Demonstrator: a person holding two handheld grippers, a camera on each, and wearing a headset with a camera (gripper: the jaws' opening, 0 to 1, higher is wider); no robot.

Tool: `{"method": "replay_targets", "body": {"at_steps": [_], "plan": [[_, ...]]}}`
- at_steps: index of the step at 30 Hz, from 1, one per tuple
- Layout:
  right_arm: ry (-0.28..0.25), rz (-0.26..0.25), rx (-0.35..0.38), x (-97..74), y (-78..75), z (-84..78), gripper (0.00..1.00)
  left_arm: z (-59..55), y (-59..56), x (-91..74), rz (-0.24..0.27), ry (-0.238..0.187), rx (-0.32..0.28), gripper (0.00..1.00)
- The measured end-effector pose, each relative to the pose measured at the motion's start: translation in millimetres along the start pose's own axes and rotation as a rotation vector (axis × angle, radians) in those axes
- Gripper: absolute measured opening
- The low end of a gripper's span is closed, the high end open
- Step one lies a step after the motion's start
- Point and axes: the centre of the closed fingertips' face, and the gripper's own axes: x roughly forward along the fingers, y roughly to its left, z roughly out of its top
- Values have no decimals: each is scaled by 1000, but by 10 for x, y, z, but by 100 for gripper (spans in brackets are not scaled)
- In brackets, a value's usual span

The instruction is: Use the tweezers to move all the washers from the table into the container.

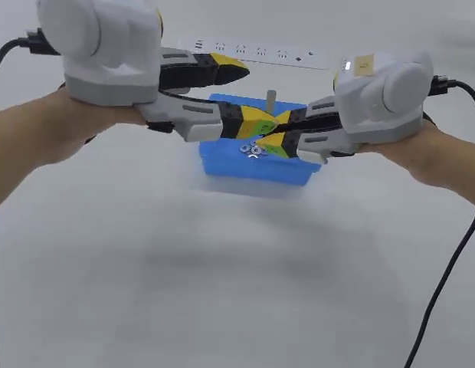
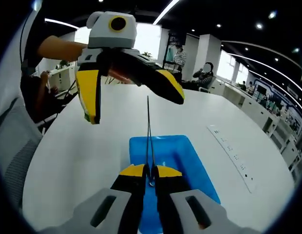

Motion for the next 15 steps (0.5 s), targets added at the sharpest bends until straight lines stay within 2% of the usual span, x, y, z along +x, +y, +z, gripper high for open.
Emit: {"method": "replay_targets", "body": {"at_steps": [2,4,7,9,12,15], "plan": [[-1,6,-3,0,7,11,8,-10,-43,38,-32,26,17,39],[-2,8,-5,-1,11,18,8,-9,-81,48,-54,35,23,24],[1,16,-13,-3,26,23,8,-24,-114,64,-79,44,28,25],[2,19,-18,-7,33,27,8,-49,-128,62,-91,62,53,23],[3,23,-24,-16,42,35,8,-61,-137,56,-103,73,68,14],[5,30,-28,-27,58,40,8,-68,-76,38,-74,94,111,12]]}}
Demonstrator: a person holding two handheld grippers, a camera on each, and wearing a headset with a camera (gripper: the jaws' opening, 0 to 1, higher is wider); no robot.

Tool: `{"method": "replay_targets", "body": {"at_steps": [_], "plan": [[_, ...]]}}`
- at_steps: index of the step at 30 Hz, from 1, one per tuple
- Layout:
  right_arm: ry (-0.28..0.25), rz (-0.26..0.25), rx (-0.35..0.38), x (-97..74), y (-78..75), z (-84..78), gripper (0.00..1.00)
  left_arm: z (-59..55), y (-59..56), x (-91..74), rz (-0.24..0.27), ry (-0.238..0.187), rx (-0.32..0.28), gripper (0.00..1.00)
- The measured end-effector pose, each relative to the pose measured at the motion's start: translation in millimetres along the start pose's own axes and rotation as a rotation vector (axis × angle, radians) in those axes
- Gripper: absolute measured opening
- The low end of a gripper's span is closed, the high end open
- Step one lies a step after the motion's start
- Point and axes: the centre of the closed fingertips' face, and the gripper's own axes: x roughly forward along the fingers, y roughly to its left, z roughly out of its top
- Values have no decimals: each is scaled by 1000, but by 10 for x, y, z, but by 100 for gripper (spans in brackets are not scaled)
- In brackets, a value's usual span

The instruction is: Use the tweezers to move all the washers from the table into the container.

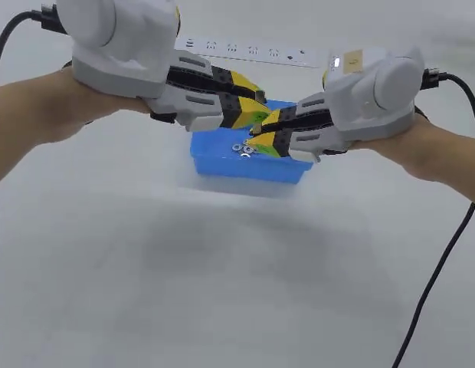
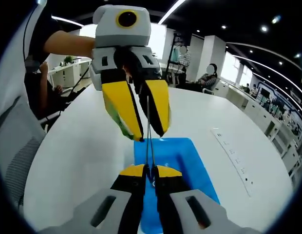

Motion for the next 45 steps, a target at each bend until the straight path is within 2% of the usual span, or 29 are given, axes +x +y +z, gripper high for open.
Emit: {"method": "replay_targets", "body": {"at_steps": [3,9,12,16,19,24,30,31,32,36,40,43,45], "plan": [[-4,6,7,-13,8,17,8,21,-30,-17,-16,-6,7,8],[12,25,-33,-36,72,47,8,18,-110,-71,-43,9,85,6],[21,31,-58,-52,100,62,8,2,-131,-126,-48,12,132,6],[20,24,-84,-89,97,110,8,-1,-131,-210,-43,5,149,5],[4,22,-89,-140,115,168,8,30,-130,-279,-49,-10,145,5],[-25,29,-90,-240,192,258,8,94,-184,-365,-68,-70,113,5],[-32,53,-92,-332,337,239,8,43,-318,-389,-99,-80,117,5],[-35,54,-89,-343,349,244,8,48,-340,-393,-103,-92,120,5],[-39,53,-87,-362,364,253,8,68,-357,-401,-106,-121,97,5],[-62,39,-67,-428,367,285,8,54,-351,-430,-101,-141,71,5],[-69,42,-62,-454,403,292,8,63,-389,-425,-119,-151,73,5],[-59,58,-57,-449,476,255,8,5,-449,-416,-156,-148,57,5],[-57,66,-52,-445,532,233,8,-62,-494,-418,-172,-127,64,5]]}}
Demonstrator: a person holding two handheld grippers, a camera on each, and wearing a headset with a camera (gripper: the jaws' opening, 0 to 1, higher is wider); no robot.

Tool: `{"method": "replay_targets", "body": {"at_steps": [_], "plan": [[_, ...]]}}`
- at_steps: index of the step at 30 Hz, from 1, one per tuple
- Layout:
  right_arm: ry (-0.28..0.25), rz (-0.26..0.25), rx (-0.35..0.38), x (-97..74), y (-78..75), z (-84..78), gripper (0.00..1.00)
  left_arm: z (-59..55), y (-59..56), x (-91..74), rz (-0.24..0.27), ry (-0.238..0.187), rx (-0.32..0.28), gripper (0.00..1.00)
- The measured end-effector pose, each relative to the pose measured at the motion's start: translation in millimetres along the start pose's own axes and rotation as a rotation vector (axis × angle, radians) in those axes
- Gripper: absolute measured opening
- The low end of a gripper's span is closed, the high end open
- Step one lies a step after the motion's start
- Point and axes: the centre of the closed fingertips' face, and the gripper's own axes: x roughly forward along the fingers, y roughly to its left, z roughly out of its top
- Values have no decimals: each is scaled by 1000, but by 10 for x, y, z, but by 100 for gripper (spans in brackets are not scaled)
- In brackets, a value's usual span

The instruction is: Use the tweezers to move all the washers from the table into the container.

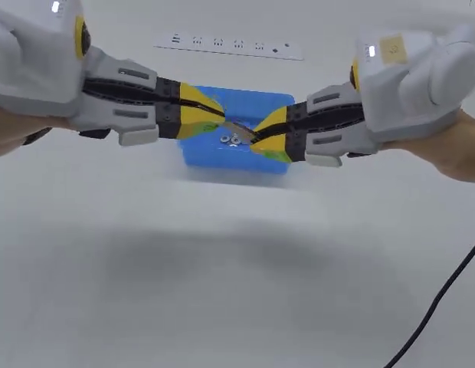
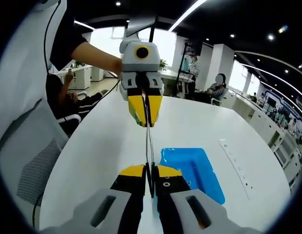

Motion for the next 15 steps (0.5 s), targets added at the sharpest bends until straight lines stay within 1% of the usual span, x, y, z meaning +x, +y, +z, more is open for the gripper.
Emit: {"method": "replay_targets", "body": {"at_steps": [2,4,6,8,10,15], "plan": [[5,16,1,12,62,-20,8,-86,-68,-2,-27,33,7,5],[9,23,-1,26,97,-37,8,-136,-99,-4,-37,46,6,5],[14,27,-1,45,124,-64,8,-185,-114,-1,-38,50,-5,5],[25,16,-9,68,128,-97,8,-269,-117,7,-34,69,-9,5],[49,8,-22,99,135,-147,7,-349,-117,27,-32,85,-14,5],[94,11,-26,166,159,-301,7,-545,-148,101,-31,133,-17,5]]}}
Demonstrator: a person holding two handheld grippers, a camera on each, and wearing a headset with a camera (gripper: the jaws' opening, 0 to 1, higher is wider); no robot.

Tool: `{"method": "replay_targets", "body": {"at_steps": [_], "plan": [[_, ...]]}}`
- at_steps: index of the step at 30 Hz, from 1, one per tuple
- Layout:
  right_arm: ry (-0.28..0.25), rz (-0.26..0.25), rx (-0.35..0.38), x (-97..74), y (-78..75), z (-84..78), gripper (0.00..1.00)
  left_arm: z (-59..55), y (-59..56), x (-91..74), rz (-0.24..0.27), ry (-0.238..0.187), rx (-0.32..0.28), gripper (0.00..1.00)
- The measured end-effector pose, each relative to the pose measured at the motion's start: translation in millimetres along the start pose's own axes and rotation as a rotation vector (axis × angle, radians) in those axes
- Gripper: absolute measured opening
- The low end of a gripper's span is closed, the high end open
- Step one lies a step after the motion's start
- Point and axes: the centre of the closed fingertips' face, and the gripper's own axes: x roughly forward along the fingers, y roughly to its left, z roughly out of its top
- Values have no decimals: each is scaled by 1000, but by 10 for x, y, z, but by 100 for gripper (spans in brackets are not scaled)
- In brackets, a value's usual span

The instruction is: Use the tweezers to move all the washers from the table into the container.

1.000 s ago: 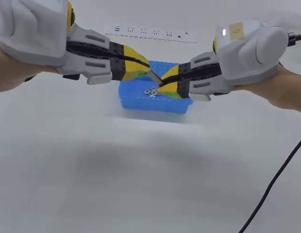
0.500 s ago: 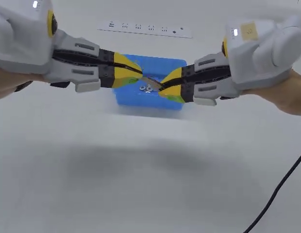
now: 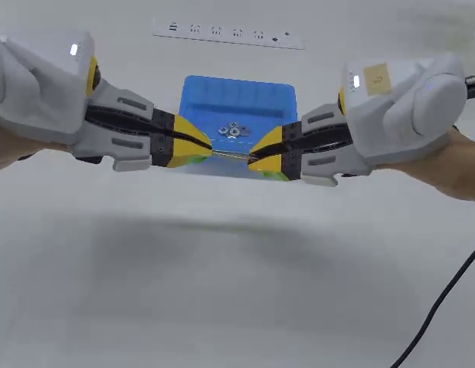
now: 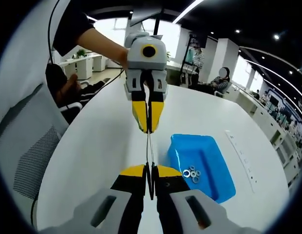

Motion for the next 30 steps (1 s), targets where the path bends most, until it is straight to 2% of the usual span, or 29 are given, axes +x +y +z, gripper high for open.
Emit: {"method": "replay_targets", "body": {"at_steps": [6,12,15,23,28,30], "plan": [[93,21,-40,138,84,-263,7,-300,-66,174,-2,53,-41,5],[128,21,-25,264,87,-453,7,-521,-82,320,-8,85,-78,4],[128,25,-27,276,88,-470,7,-619,-73,361,-4,110,-93,4],[159,32,-33,285,58,-579,8,-650,-42,389,21,109,-113,4],[214,38,-58,300,80,-705,10,-639,-17,375,46,108,-124,4],[203,33,-46,305,86,-691,11,-626,-24,361,47,106,-131,4]]}}
